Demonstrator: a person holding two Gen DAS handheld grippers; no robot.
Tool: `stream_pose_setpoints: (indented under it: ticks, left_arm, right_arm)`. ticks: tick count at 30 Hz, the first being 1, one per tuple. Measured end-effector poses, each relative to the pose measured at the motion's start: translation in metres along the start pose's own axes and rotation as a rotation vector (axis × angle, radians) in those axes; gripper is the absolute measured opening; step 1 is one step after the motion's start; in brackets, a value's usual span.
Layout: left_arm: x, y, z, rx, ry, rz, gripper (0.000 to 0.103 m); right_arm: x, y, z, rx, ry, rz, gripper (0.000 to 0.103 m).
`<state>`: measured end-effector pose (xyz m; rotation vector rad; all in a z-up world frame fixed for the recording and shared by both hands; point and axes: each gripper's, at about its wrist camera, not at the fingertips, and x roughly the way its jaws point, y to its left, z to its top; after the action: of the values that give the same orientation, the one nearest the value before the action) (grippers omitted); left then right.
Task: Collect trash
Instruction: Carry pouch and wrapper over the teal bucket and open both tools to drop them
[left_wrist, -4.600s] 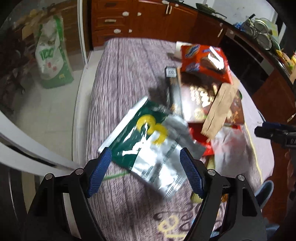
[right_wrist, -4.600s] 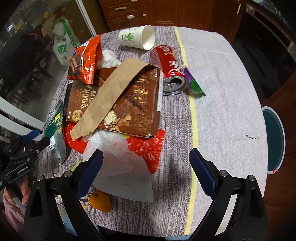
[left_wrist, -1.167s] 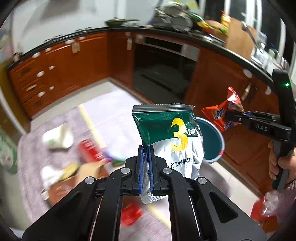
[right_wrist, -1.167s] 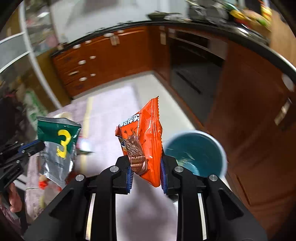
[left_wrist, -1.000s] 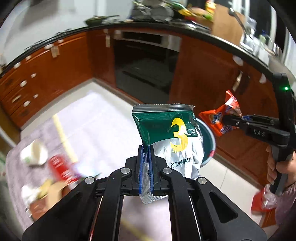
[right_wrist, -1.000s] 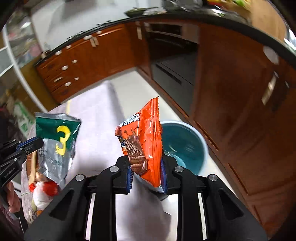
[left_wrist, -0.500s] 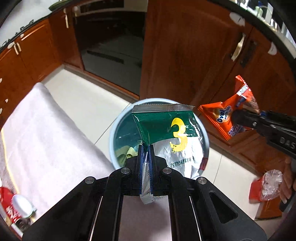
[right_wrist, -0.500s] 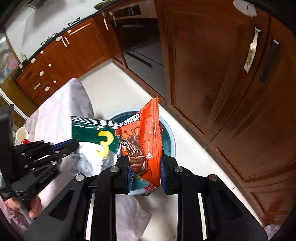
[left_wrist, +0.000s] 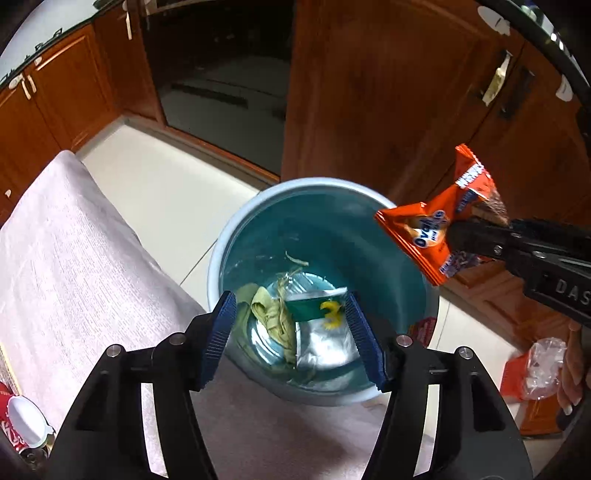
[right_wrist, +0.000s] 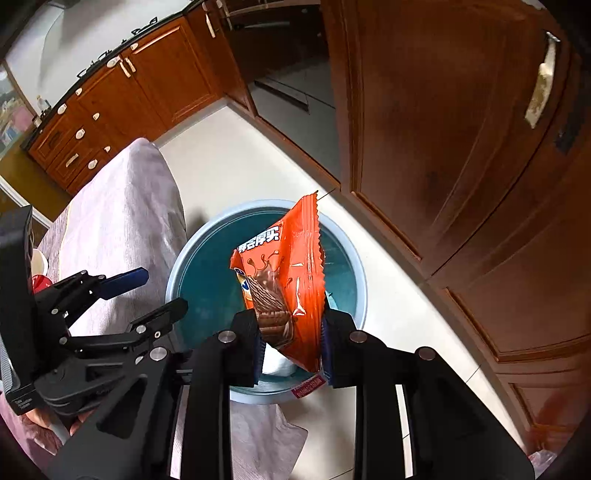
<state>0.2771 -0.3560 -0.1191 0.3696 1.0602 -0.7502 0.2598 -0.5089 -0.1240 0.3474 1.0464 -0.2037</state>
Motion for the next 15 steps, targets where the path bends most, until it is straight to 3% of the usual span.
stream_pose_setpoints:
  ticks: [6,10,12,15]
  left_arm:
    - [-0.018,0.014,-0.013,-0.024,-0.003,0.018,0.074]
    - [-0.030,0.022,-0.014,-0.046,-0.024,0.021,0.084]
    - [-0.035,0.026,-0.017,-0.054,-0.031,0.020,0.090]
    - [-0.044,0.029,-0.025,-0.055,-0.046,0.023,0.095]
  right_arm:
    - [0.014,0.011,-0.003,-0.021,0.034,0.018,0.031]
    - [0.022,0.019,-0.005,-0.022,0.055,0.028,0.065]
    - [0.022,0.023,-0.004,-0.027,0.056,0.022,0.075]
    - [0.019,0.027,-0.003,-0.024,0.056,0.019,0.078]
